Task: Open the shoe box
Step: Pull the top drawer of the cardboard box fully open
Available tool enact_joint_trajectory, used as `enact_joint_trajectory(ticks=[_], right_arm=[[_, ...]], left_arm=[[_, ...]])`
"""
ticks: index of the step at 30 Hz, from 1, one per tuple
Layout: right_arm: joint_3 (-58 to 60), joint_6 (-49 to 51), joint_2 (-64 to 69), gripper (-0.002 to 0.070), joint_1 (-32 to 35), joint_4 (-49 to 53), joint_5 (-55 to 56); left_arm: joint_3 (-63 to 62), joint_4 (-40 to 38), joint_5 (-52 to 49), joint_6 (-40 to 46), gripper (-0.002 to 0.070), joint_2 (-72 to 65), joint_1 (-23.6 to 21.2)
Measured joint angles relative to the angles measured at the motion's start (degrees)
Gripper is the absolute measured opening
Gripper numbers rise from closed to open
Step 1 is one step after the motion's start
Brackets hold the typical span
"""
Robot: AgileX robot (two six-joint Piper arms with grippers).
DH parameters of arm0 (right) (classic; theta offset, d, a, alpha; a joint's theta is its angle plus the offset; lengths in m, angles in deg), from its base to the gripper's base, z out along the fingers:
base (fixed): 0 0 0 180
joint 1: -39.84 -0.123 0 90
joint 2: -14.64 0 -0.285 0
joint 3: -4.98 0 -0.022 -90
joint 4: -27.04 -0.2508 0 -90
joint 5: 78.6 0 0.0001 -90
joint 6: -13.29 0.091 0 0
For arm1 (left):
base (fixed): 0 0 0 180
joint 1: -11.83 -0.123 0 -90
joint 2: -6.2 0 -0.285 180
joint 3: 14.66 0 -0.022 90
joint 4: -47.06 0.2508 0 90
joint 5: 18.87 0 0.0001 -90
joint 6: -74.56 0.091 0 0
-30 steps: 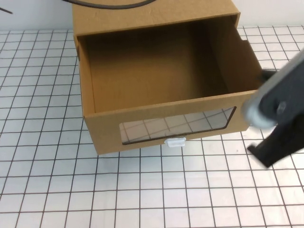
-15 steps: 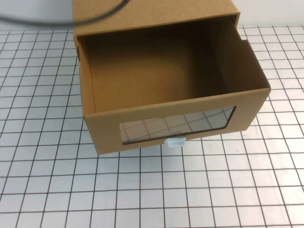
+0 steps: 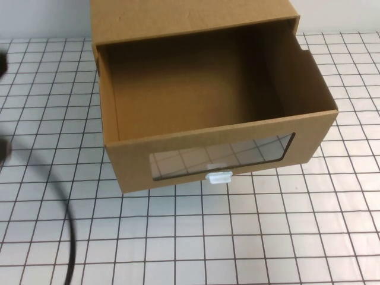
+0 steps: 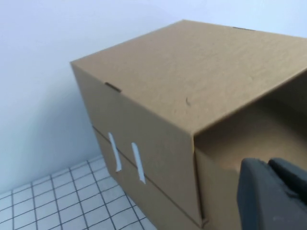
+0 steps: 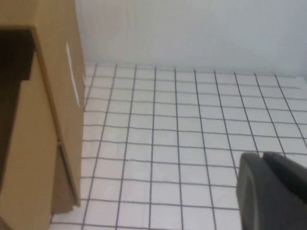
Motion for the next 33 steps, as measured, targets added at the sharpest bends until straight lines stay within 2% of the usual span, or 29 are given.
enact_joint_trajectory(ticks=[6,10,15,33], right_arm=[[12.47,-0.14,-6.07,-0.0013,0.13,-4.35,13.78],[17.92,-0.14,-7.69,-0.0013,0.13,-7.09,21.38],[19.14,-0.14,-7.93,-0.0013,0.13,-7.96,25.08],[19.24,-0.14,-8.26,-0.0013,0.13,-8.38,25.33]], left_arm=[[26.12,-0.5,16.19,-0.05,-0.0002,18.09,0.0],[39.31,-0.61,20.72,-0.05,-0.0002,26.81,0.0],[50.78,-0.61,22.55,-2.67,-0.0002,32.47,0.0],[52.46,-0.68,17.4,-4.77,-0.0002,33.34,0.0]])
